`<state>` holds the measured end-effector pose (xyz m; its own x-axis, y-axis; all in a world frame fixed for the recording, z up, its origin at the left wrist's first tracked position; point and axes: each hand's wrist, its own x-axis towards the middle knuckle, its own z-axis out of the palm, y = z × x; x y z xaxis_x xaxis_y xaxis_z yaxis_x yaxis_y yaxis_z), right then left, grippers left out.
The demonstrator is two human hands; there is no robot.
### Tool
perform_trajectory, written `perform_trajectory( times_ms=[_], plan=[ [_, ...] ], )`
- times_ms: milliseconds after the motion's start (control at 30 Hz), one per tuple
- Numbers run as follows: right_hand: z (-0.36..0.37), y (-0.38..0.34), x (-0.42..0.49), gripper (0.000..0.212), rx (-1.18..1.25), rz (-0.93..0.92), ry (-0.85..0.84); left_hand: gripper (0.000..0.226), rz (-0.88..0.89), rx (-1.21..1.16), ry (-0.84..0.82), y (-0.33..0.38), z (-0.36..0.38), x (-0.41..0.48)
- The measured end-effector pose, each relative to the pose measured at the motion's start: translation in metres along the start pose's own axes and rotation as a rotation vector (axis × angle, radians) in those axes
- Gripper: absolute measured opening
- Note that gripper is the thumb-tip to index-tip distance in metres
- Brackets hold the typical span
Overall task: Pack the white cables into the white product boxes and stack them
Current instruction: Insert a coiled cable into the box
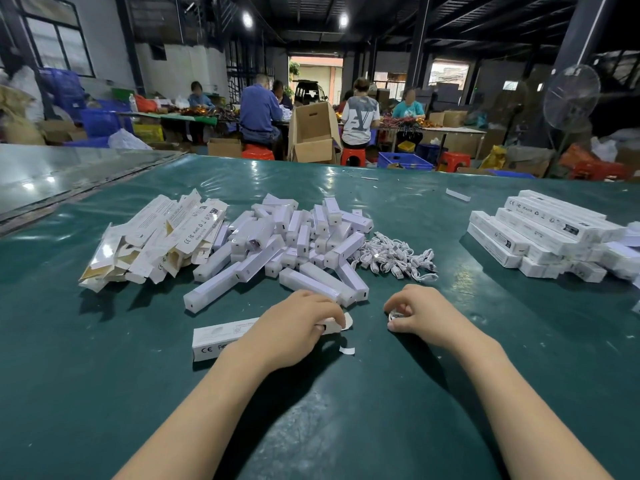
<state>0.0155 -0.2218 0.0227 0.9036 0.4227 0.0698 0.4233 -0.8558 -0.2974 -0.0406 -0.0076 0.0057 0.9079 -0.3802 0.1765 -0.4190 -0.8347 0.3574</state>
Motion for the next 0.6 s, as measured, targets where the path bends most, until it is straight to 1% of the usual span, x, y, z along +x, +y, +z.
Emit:
perform_trajectory(
  times_ms=[67, 200, 267, 300, 333, 400, 500, 600],
  plan=[
    [0.0, -0.001, 0.002, 0.029, -0.015, 0.027, -0.027, 0.042, -0.024, 0.009, -0.018, -0.002, -0.002, -0.001],
    [-0.002, -0.001, 0.003, 0.025, -0.002, 0.067, -0.04, 0.056, -0.054, -0.032, -0.084, -0.004, -0.009, -0.004],
    [-0.003, 0.0, 0.0, 0.019, 0.038, 0.07, 0.004, 0.056, -0.049, -0.032, -0.081, -0.004, -0.009, -0.004],
    [-0.002, 0.0, 0.0, 0.015, 0.091, 0.065, 0.053, 0.054, -0.041, -0.04, -0.071, -0.004, -0.009, -0.004],
    [-0.002, 0.0, 0.0, 0.017, 0.175, 0.057, 0.111, 0.052, -0.027, -0.05, -0.061, -0.003, -0.01, -0.004],
    [-0.001, -0.006, -0.001, 0.027, 0.449, 0.026, 0.214, 0.049, 0.009, -0.061, -0.053, -0.002, -0.011, -0.005],
    [0.003, -0.022, -0.003, 0.03, 0.896, -0.052, 0.276, 0.05, 0.062, -0.086, -0.01, 0.002, -0.014, -0.007],
    [0.017, -0.041, 0.0, 0.028, 1.178, -0.059, 0.306, 0.051, 0.107, -0.135, 0.122, 0.008, -0.016, -0.006]
  ],
)
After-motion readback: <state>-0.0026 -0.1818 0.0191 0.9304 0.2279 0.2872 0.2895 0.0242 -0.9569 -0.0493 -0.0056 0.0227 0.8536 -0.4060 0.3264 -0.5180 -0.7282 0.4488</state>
